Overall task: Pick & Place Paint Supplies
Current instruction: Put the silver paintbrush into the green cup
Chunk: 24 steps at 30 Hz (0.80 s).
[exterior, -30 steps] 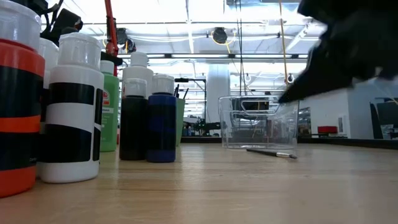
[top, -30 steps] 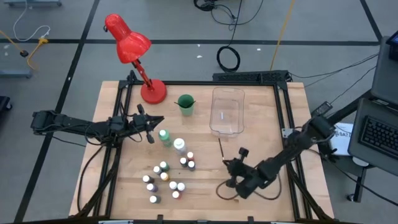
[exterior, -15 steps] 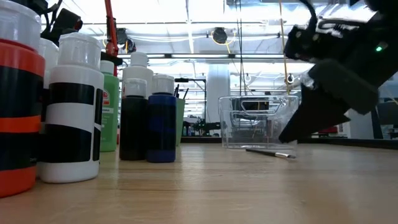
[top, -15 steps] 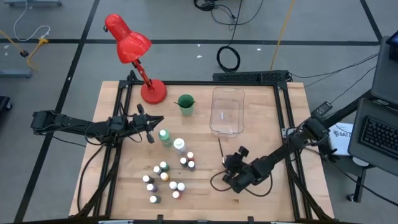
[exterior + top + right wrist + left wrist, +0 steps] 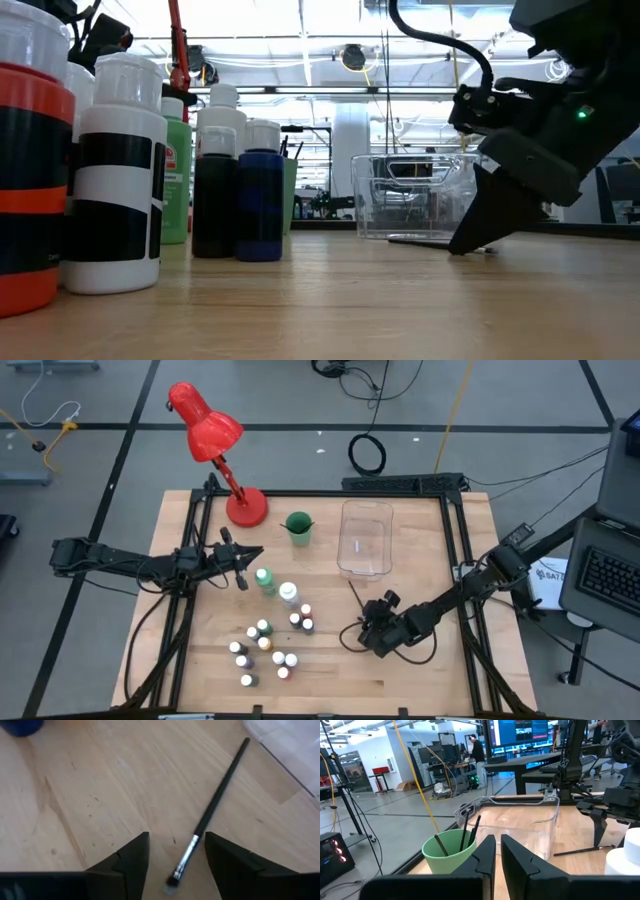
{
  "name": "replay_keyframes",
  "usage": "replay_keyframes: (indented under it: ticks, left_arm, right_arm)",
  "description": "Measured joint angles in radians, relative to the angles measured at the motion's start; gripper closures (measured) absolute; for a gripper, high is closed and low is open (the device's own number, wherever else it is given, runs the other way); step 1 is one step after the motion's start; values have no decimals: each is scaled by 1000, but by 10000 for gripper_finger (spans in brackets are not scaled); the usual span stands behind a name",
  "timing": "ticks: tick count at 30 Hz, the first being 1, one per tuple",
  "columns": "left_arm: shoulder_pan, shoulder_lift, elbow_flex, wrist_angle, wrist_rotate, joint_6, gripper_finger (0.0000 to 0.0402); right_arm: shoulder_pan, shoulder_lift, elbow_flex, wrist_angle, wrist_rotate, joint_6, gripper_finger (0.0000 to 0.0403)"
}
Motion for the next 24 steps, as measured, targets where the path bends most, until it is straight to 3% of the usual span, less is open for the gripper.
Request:
replay_keyframes:
  ticks: [5,15,24]
  left_arm:
    - [0,0,0,0,0,-3,369]
    - [0,0,0,0,0,-5,369]
    - [0,0,0,0,0,-7,369]
  right_arm:
    - [-3,0,-34,5,-50,1,260]
    - [2,2,-39,-10,-85,-45,389]
    - [32,-41,-35,47,-57,-170,397]
